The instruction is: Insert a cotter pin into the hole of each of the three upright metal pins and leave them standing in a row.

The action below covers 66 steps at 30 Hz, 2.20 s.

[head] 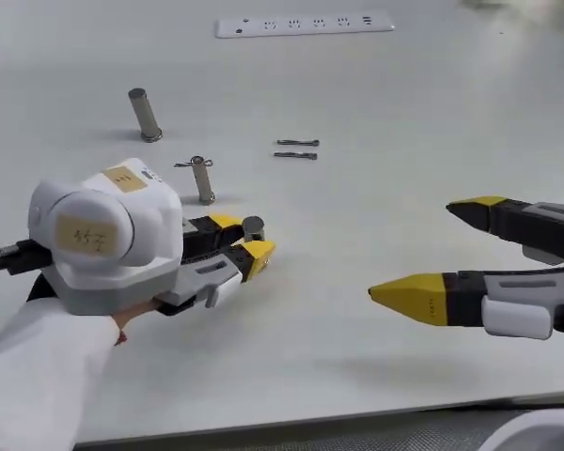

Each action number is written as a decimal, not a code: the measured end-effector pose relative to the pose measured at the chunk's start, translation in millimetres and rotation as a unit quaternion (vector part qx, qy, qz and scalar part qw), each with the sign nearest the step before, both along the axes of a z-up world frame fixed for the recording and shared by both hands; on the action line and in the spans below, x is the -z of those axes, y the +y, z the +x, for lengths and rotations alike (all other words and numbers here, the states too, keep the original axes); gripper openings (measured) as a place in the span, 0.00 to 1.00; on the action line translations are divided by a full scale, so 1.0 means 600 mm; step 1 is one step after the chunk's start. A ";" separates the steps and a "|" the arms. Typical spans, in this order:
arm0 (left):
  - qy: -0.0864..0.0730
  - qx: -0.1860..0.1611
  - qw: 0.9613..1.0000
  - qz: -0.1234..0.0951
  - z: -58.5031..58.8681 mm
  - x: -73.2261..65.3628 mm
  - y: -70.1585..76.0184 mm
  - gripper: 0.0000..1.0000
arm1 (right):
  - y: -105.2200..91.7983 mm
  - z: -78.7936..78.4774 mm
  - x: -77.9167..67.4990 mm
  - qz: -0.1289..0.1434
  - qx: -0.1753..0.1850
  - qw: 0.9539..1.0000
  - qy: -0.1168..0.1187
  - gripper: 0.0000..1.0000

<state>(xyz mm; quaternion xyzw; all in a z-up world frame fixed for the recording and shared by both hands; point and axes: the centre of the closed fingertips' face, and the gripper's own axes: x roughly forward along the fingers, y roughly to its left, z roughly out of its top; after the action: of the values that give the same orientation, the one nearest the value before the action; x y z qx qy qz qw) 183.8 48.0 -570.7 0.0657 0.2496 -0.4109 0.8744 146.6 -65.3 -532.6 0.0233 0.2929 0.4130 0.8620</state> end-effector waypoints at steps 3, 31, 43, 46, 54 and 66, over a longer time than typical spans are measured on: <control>0.005 0.007 1.000 -0.011 -0.006 -0.009 0.007 0.40 | 0.001 -0.002 0.001 0.000 -0.002 1.000 0.002 0.92; 0.032 0.038 0.999 -0.015 -0.064 -0.035 0.064 0.99 | -0.010 0.017 0.004 -0.055 -0.030 0.998 -0.001 0.91; 0.038 -0.013 0.996 -0.083 -0.048 -0.074 0.092 0.99 | 0.016 0.077 -0.004 -0.153 -0.156 0.975 -0.025 0.69; 0.039 -0.007 0.997 -0.072 -0.051 -0.070 0.097 0.99 | 0.024 0.093 0.000 -0.180 -0.180 0.967 -0.020 0.62; 0.048 0.001 0.996 -0.076 -0.064 -0.069 0.096 0.99 | 0.058 0.131 0.009 -0.246 -0.265 0.932 -0.035 0.64; 0.053 0.012 0.997 -0.058 -0.079 -0.063 0.101 0.99 | 0.106 0.212 0.045 -0.296 -0.319 0.900 -0.024 0.29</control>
<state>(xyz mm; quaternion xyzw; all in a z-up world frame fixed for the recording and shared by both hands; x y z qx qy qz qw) 136.3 108.9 -532.8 -0.0042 0.2706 -0.4382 0.8572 273.9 -1.9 -559.9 -0.3373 0.3728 0.5609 0.6578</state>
